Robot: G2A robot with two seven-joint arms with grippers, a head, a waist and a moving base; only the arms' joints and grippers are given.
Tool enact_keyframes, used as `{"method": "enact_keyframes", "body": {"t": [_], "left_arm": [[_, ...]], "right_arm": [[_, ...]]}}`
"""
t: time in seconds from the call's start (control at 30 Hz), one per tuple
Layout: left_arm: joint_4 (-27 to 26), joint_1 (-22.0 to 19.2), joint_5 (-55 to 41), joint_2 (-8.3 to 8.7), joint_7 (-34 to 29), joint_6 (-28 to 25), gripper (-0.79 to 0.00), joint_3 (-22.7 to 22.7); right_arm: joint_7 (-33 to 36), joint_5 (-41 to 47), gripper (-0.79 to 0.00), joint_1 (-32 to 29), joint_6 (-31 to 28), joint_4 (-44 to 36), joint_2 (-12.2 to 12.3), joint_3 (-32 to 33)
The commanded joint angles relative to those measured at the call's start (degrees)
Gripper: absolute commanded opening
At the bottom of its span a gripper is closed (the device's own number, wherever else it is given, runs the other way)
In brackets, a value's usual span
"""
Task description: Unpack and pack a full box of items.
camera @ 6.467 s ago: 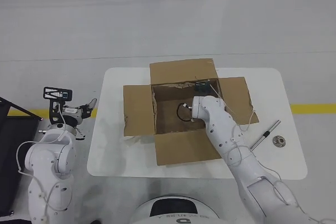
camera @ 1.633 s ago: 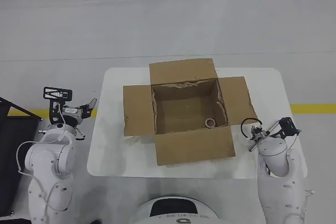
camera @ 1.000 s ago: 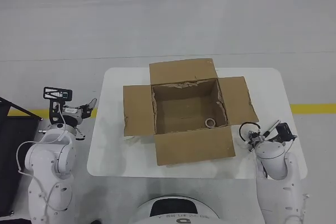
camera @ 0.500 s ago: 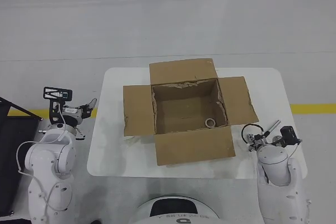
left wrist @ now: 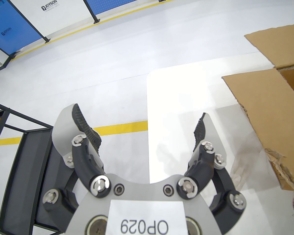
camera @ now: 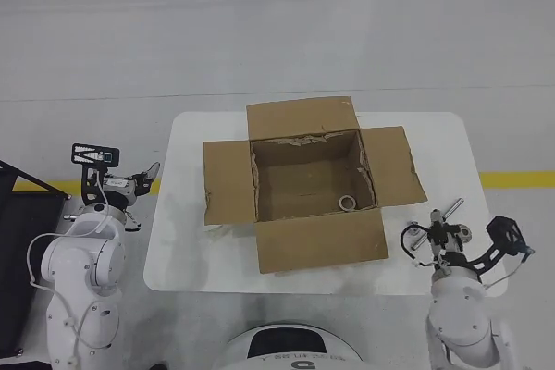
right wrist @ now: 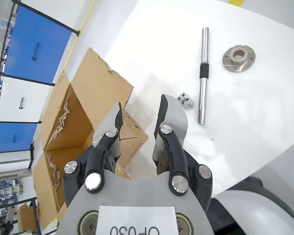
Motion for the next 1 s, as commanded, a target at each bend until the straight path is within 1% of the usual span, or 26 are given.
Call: {"method": "enact_keyframes", "body": {"t": [0.0,0.1,0.17,0.2,0.27,0.37,0.4,0.43,0.47,0.5,0.73,0.8,0.87,0.9,0.97], "left_arm": [[0.0,0.0,0.0,0.00,0.0,0.0,0.000,0.0],[0.0,0.0,0.0,0.00,0.0,0.0,0.000,0.0],[0.0,0.0,0.0,0.00,0.0,0.0,0.000,0.0],[0.0,0.0,0.0,0.00,0.0,0.0,0.000,0.0],[0.0,0.0,0.0,0.00,0.0,0.0,0.000,0.0],[0.0,0.0,0.0,0.00,0.0,0.0,0.000,0.0],[0.0,0.0,0.0,0.00,0.0,0.0,0.000,0.0],[0.0,0.0,0.0,0.00,0.0,0.0,0.000,0.0],[0.0,0.0,0.0,0.00,0.0,0.0,0.000,0.0],[0.0,0.0,0.0,0.00,0.0,0.0,0.000,0.0],[0.0,0.0,0.0,0.00,0.0,0.0,0.000,0.0],[0.0,0.0,0.0,0.00,0.0,0.0,0.000,0.0],[0.0,0.0,0.0,0.00,0.0,0.0,0.000,0.0],[0.0,0.0,0.0,0.00,0.0,0.0,0.000,0.0],[0.0,0.0,0.0,0.00,0.0,0.0,0.000,0.0]], "right_arm": [[-7.6,-7.1,-0.443,-2.7,-4.1,0.0,-0.1,-5.7],[-15.4,-19.0,-0.453,-6.1,-5.6,0.0,-0.1,-15.9],[-17.3,-26.8,-0.459,-7.0,-4.8,0.0,-0.1,-22.1],[-16.7,-29.8,-0.459,-6.3,-4.7,0.0,-0.1,-23.6],[-11.9,-33.2,-0.462,-3.6,-7.1,0.0,0.2,-24.7],[-4.3,-35.3,-0.465,1.1,-8.5,0.0,0.4,-26.8],[-2.1,-35.5,-0.459,2.7,-8.3,0.0,0.4,-27.5],[0.7,-34.9,-0.431,4.2,-8.6,0.0,0.5,-28.2],[3.5,-34.2,-0.231,5.6,-9.1,0.0,0.6,-28.7],[5.5,-33.3,0.000,6.4,-9.7,0.0,0.6,-29.1],[5.5,-33.3,0.000,6.4,-9.7,0.0,0.6,-29.1],[6.1,-33.6,0.000,7.5,-10.6,0.9,0.6,-29.3],[10.4,-35.1,0.000,11.6,-10.1,2.7,0.4,-30.7],[13.7,-34.4,0.000,14.1,-10.3,3.4,0.3,-31.5],[22.6,-32.1,0.000,20.6,-10.0,5.8,-0.1,-31.7]]}}
